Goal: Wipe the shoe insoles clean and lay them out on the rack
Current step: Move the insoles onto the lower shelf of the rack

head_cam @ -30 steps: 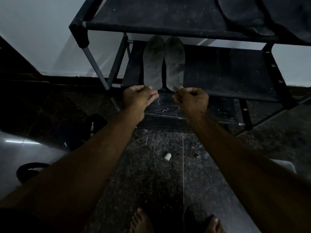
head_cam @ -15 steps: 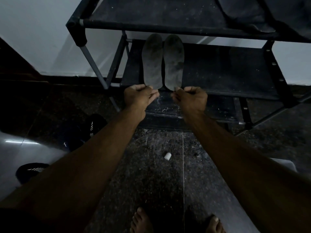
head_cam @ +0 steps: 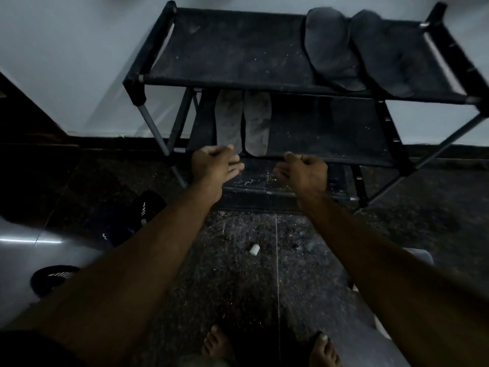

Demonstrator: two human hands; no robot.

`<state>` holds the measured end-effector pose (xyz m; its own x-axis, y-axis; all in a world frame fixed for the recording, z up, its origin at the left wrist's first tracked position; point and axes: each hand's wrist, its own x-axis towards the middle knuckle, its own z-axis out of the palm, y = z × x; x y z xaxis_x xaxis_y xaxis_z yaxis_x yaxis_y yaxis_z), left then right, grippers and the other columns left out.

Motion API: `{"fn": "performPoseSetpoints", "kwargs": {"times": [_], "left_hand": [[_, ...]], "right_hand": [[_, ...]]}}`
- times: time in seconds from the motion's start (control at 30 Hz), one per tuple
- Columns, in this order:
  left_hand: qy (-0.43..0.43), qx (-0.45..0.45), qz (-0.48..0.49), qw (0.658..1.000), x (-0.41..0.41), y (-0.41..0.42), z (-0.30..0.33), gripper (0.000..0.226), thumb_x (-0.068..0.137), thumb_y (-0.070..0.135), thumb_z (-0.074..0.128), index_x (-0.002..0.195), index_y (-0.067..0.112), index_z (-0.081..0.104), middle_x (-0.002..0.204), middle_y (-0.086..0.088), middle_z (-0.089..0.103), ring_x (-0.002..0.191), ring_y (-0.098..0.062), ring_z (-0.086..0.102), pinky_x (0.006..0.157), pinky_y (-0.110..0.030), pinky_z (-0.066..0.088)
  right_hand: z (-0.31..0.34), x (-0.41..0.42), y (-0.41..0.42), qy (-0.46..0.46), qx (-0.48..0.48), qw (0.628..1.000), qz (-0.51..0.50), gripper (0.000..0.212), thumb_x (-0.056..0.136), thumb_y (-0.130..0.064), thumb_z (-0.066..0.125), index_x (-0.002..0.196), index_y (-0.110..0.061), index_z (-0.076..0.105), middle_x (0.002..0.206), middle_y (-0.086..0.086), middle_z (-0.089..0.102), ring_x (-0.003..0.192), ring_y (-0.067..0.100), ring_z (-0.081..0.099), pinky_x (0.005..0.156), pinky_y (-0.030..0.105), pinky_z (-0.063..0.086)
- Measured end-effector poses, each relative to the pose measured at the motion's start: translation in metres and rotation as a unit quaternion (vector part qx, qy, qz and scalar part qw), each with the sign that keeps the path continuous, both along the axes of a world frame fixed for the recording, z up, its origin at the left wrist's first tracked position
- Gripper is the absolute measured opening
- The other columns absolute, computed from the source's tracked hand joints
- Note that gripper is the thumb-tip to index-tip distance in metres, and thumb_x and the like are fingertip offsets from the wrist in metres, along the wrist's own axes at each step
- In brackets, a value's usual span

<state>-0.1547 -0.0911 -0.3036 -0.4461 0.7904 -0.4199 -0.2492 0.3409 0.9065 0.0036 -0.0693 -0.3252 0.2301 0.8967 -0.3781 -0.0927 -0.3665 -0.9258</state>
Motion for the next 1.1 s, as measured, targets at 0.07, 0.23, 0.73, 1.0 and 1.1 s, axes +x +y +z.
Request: {"fn": "performPoseSetpoints", "kwargs": {"times": [0.07, 0.23, 0.73, 1.0, 1.1], "left_hand": [[0.013, 0.01, -0.016, 1.0, 0.012, -0.003, 0.023, 0.018, 0.095, 0.019, 0.063, 0.108, 0.005, 0.06, 0.092, -0.012, 0.07, 0.071, -0.019, 0.072, 0.059, -0.023, 0.057], [0.022, 0.045, -0.07, 0.996, 0.053, -0.016, 0.085, 0.015, 0.095, 0.02, 0.063, 0.105, 0.008, 0.06, 0.086, -0.009, 0.071, 0.07, -0.018, 0.072, 0.06, -0.023, 0.058], [0.102, 0.088, -0.128, 0.983, 0.149, 0.008, 0.168, 0.012, 0.097, 0.022, 0.059, 0.087, 0.016, 0.056, 0.08, -0.005, 0.069, 0.065, -0.017, 0.07, 0.059, -0.024, 0.059], [0.254, 0.062, -0.126, 0.957, 0.134, 0.081, 0.156, 0.029, 0.091, 0.024, 0.064, 0.111, 0.003, 0.067, 0.102, -0.014, 0.072, 0.093, -0.025, 0.07, 0.076, -0.03, 0.056], [0.291, 0.031, -0.157, 0.943, 0.124, 0.097, 0.145, 0.036, 0.091, 0.026, 0.066, 0.116, 0.0, 0.064, 0.103, -0.014, 0.07, 0.083, -0.023, 0.067, 0.063, -0.027, 0.052]], "right_hand": [[0.02, 0.012, -0.008, -0.012, 0.01, 1.0, 0.0, 0.016, 0.094, -0.017, 0.061, 0.102, -0.004, 0.06, 0.085, 0.009, 0.072, 0.078, 0.02, 0.073, 0.071, 0.032, 0.061], [0.075, 0.039, -0.028, 0.025, 0.041, 0.999, -0.019, 0.012, 0.093, -0.015, 0.061, 0.097, -0.003, 0.058, 0.084, 0.014, 0.072, 0.072, 0.023, 0.072, 0.066, 0.031, 0.06], [0.167, 0.151, -0.015, -0.103, 0.169, 0.978, -0.066, 0.02, 0.089, -0.018, 0.062, 0.07, -0.017, 0.058, 0.071, 0.01, 0.071, 0.068, 0.025, 0.071, 0.068, 0.041, 0.06], [0.17, 0.168, 0.042, -0.335, 0.184, 0.924, -0.009, 0.016, 0.089, -0.022, 0.062, 0.085, -0.008, 0.069, 0.081, 0.0, 0.063, 0.075, 0.009, 0.057, 0.062, 0.014, 0.04], [0.163, 0.172, 0.062, -0.393, 0.144, 0.907, 0.046, 0.015, 0.088, -0.024, 0.062, 0.08, -0.011, 0.064, 0.079, 0.002, 0.06, 0.078, 0.016, 0.059, 0.063, 0.02, 0.042]]}}
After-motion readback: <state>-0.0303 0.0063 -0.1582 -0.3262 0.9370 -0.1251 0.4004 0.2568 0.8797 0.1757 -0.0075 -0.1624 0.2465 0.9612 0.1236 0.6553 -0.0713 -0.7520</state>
